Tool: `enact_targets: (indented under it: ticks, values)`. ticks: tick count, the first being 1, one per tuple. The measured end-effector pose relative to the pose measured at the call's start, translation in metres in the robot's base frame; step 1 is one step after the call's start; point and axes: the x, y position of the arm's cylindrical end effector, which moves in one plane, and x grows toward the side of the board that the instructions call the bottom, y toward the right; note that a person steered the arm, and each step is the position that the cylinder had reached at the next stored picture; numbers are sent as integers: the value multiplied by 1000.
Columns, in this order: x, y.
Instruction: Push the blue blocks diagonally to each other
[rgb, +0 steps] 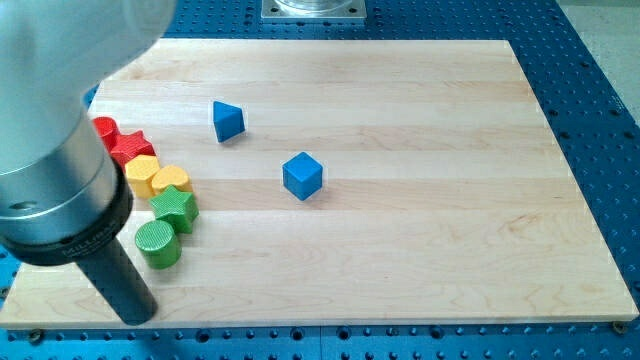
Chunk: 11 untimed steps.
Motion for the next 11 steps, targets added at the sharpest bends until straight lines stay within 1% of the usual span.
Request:
enact_targets:
  ticks: [1, 2, 3, 5, 7, 8, 9, 10, 11]
  values:
    - [-43, -57]
    - [-119, -58]
    - [-138, -64]
    - [-138, -60]
    - [-138, -33]
    - [-138, -85]
    - [-153, -136]
    - [-213, -135]
    - [-283, -123]
